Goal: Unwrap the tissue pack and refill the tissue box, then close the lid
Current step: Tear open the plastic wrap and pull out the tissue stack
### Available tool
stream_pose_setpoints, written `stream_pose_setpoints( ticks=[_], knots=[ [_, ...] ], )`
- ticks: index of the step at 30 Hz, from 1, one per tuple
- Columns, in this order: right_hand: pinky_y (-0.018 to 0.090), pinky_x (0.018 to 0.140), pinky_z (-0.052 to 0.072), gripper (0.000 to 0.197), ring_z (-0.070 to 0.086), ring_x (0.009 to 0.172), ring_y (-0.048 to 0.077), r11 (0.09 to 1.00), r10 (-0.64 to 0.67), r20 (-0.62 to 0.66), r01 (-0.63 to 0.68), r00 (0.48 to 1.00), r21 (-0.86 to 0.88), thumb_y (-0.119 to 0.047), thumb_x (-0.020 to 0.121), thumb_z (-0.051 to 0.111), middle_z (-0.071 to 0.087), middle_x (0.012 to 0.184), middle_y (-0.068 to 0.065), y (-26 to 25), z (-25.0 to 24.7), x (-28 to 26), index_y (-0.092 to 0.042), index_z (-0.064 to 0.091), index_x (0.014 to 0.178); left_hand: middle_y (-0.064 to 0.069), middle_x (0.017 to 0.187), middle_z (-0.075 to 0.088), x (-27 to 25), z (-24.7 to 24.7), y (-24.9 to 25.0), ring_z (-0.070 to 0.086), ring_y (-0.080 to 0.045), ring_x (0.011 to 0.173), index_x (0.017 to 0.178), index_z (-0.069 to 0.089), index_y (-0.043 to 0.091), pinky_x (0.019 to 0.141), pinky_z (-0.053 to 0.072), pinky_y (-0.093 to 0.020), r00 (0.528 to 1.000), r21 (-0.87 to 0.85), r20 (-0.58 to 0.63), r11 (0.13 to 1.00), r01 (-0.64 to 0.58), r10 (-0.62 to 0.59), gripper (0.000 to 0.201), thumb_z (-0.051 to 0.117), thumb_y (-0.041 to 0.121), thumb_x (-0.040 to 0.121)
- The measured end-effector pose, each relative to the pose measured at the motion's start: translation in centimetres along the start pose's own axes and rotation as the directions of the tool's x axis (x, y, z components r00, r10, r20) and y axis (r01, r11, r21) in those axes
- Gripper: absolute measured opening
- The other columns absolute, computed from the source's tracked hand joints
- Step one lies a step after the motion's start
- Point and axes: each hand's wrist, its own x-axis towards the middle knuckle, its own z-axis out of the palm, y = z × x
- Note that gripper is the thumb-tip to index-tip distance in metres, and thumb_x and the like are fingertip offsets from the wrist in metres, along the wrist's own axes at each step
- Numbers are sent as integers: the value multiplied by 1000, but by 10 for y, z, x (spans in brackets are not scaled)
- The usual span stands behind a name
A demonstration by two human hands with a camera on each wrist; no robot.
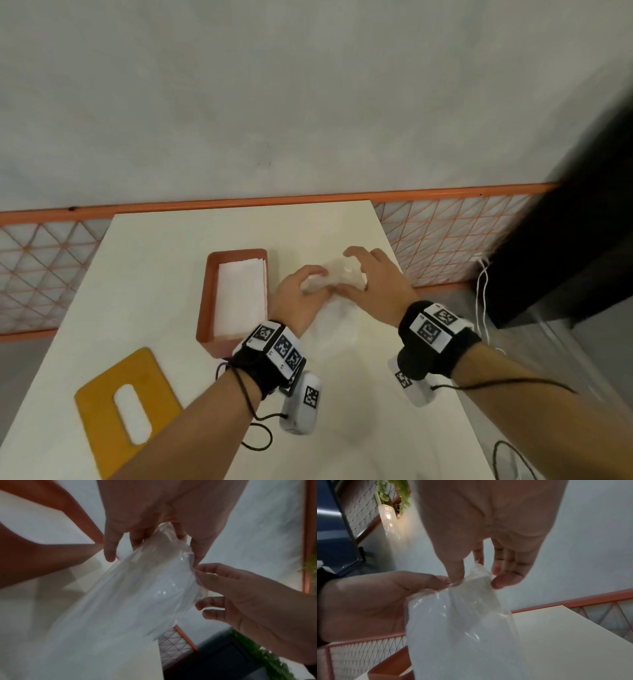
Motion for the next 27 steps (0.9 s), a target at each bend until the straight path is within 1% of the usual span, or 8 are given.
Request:
stream_pose_setpoints(
  ticks=[4,7,12,14,17,19,23,27],
  knots=[
    [16,67,41,23,54,73,8,993,-93,-80,98,992,66,-34,79,76,54,90,-4,1,7,4,-22,69,97,-2,114,59,-3,-5,-6,61,-14,101,90,64,41,88,51,-26,998,139,-6,989,-54,55,19,75,30,79],
    [20,64,47,5,59,67,9,967,-32,-111,59,993,249,-21,85,70,64,82,-5,3,5,10,-23,68,81,7,122,56,-9,-5,-9,52,-5,114,97,65,33,96,43,-22,996,132,39,988,-81,76,20,75,30,80],
    [36,63,59,18,68,70,30,594,379,31,-268,925,758,-4,94,52,67,100,19,21,-2,20,-21,53,101,18,115,54,-18,-4,-12,50,1,110,102,62,30,95,37,-11,997,98,6,992,-80,80,25,76,27,81],
    [35,71,57,29,66,82,30,677,409,-21,-288,912,678,2,94,45,64,110,16,28,-3,23,-20,47,113,16,120,54,-19,-2,-14,49,-1,114,104,61,31,88,35,-4,998,84,16,994,-68,67,30,77,28,80],
    [12,77,43,42,56,90,16,966,91,-369,8,925,257,14,85,41,57,112,6,19,-10,14,-15,54,112,12,126,51,-20,-2,-13,46,-1,115,110,59,32,76,32,9,998,93,37,994,-61,58,39,79,32,77],
    [7,75,39,38,53,83,11,940,-250,-451,326,857,98,18,78,44,58,101,6,4,-17,0,-9,62,98,10,126,50,-20,-1,-12,47,-2,114,112,59,30,74,30,12,997,110,42,992,-69,65,41,80,33,77],
    [23,75,49,25,60,83,17,797,-602,-124,604,789,-23,3,78,48,63,98,4,-9,-7,-21,-8,68,90,5,124,54,-18,2,-15,53,-7,117,113,58,27,81,35,5,992,150,20,980,-128,127,44,79,35,76],
    [33,92,46,37,60,99,25,831,-524,116,536,844,-148,-14,85,41,65,116,4,2,5,-13,-12,66,112,8,124,54,-18,2,-13,52,-3,115,115,59,26,87,34,0,993,167,40,979,-114,108,45,79,35,76]
  ],
)
